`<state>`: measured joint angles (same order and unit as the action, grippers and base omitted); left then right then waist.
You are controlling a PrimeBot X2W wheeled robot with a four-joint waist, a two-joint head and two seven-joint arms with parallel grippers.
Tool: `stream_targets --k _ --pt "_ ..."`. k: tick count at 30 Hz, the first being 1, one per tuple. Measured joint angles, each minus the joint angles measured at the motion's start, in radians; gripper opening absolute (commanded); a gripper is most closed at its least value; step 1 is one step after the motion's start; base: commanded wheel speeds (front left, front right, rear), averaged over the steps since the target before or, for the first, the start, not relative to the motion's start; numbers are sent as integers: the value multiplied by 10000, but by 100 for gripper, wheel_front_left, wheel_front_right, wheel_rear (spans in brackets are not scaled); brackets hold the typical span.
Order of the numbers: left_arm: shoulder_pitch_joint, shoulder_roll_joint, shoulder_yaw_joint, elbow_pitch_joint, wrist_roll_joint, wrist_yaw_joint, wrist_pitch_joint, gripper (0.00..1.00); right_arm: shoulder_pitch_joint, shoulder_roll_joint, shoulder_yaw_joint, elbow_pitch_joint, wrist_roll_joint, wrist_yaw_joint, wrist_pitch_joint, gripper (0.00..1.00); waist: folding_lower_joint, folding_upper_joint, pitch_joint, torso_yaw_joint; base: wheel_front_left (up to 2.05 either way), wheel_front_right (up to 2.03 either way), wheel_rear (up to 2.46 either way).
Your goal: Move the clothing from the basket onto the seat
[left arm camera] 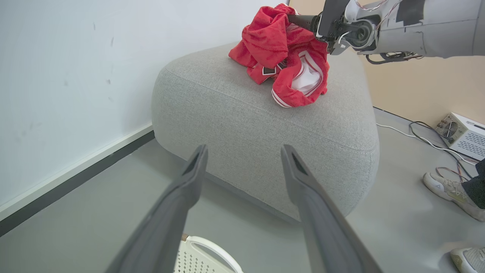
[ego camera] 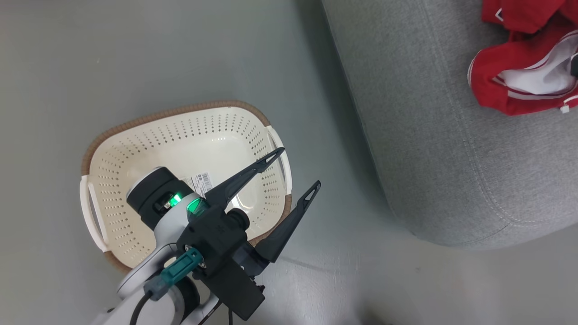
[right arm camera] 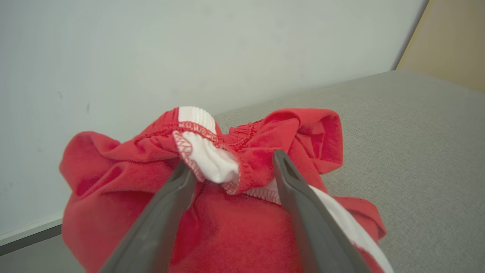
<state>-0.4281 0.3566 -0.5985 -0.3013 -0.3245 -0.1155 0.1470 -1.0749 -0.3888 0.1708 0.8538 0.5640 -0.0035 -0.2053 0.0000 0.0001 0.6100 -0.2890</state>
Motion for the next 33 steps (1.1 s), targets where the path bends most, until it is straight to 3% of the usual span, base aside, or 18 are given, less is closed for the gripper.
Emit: stream_targets --k 9,16,33 --pt "55 -222 109 673 -267 27 -508 100 733 63 92 -21 -94 219 -324 100 -1 0 -699 -17 0 0 0" --pt "323 -395 483 1216 -426 353 -915 100 1600 169 94 -573 -146 263 -428 100 -2 -1 -1406 80 0 0 0" --pt "1406 -520 1636 2052 -934 1402 -1682 100 4181 901 525 -3639 -610 311 -443 100 -3 -1 -3081 876 0 0 0"
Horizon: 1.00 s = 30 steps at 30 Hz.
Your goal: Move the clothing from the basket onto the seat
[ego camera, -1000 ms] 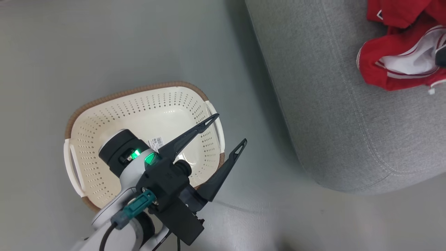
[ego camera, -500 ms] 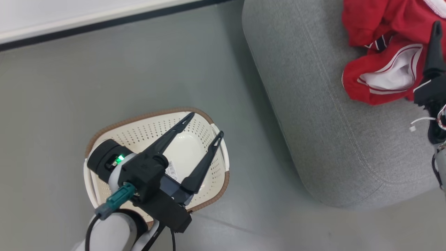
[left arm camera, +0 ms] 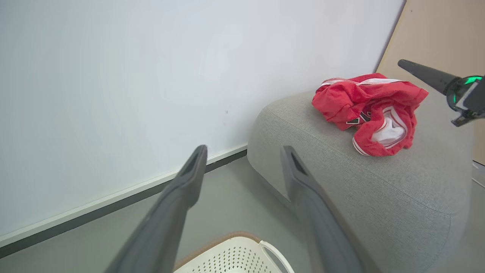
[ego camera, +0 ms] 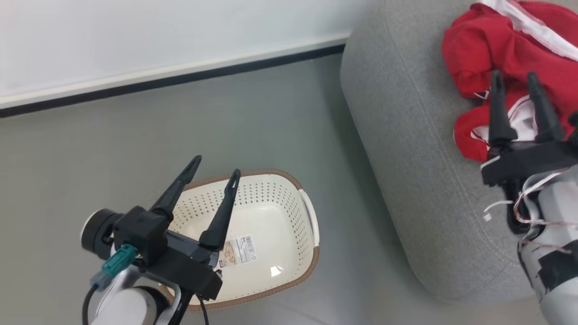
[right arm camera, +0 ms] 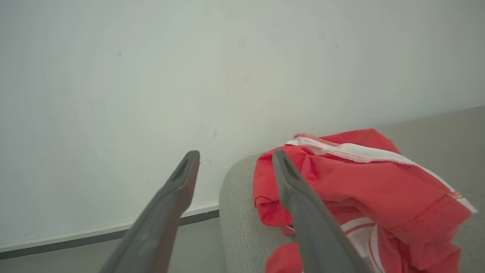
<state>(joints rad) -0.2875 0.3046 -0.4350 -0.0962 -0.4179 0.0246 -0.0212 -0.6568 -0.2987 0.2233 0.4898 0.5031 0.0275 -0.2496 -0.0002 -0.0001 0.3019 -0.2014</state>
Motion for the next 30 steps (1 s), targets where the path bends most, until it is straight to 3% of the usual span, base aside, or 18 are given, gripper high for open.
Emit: stream_targets --k 12,22,30 --pt "964 -31 997 261 -332 602 -433 100 2000 334 631 -2182 -564 -431 -71 100 1 0 -867 806 0 0 0" --pt "1806 -165 1776 550 -629 825 -692 100 3226 316 1012 -2773 -1037 -953 29 100 1 0 -1533 1246 0 0 0" --pt "2405 -272 2161 669 -639 911 -748 100 4020 217 974 -3116 -1099 -1158 299 100 1 -1 -1971 1463 0 0 0"
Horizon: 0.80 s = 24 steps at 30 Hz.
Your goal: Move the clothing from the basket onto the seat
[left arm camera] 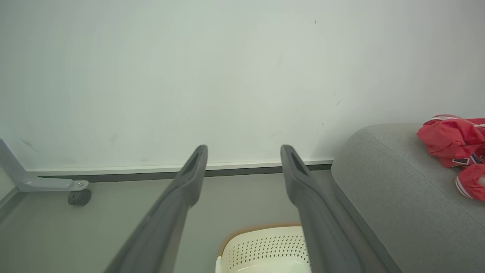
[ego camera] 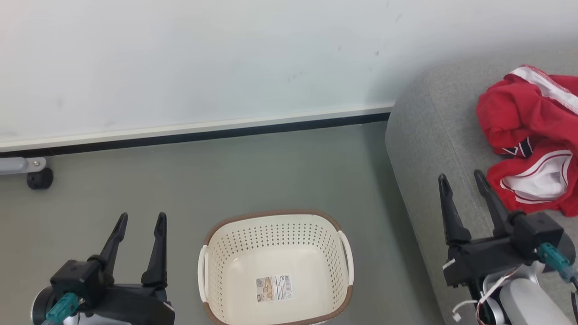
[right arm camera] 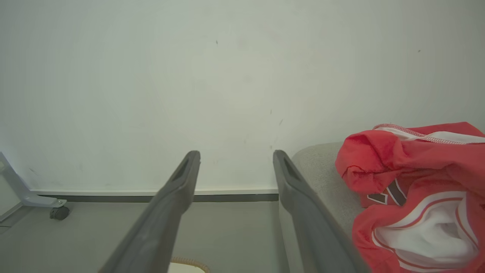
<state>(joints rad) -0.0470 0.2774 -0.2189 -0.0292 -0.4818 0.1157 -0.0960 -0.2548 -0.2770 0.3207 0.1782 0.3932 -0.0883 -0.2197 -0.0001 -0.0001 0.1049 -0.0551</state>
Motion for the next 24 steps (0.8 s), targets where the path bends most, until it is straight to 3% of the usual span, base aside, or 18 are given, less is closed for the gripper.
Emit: stream_targets --k 24 --pt "759 -301 909 148 186 86 -27 100 1112 -117 -288 -899 -71 -261 780 100 1 2 -458 129 0 0 0"
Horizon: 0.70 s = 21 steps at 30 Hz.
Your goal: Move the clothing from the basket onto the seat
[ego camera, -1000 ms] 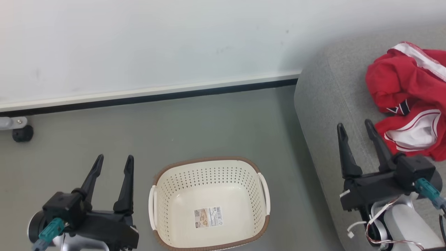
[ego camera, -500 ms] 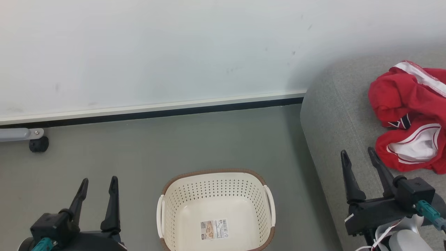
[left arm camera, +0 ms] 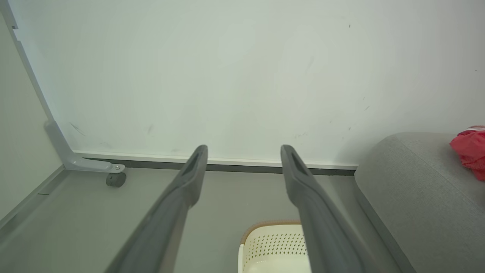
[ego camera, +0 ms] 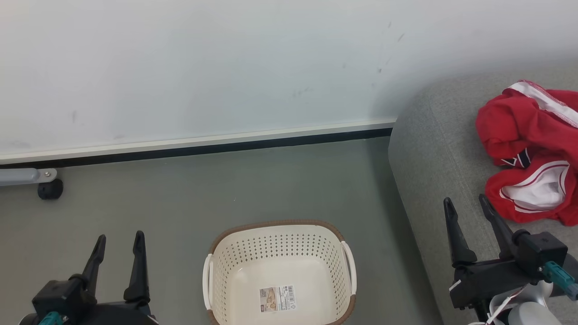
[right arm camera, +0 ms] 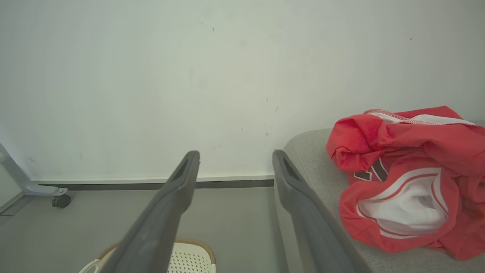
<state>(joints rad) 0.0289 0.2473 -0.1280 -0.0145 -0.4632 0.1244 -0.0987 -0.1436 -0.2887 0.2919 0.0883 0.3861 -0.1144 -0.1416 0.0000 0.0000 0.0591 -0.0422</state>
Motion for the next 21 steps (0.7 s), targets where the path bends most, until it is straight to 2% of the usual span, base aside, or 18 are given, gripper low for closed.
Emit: stream_targets --k 19,20,21 --pt "13 -251 146 6 433 0 148 100 146 -4 -171 -439 -75 -15 445 100 0 0 -25 17 0 0 0" --pt "14 -280 138 46 430 -2 176 0 156 10 -167 -412 -73 -10 447 0 0 0 -27 20 0 0 0" --pt "24 -326 121 146 422 -6 184 0 175 58 -146 -316 -71 -10 449 0 0 0 -28 19 0 0 0"
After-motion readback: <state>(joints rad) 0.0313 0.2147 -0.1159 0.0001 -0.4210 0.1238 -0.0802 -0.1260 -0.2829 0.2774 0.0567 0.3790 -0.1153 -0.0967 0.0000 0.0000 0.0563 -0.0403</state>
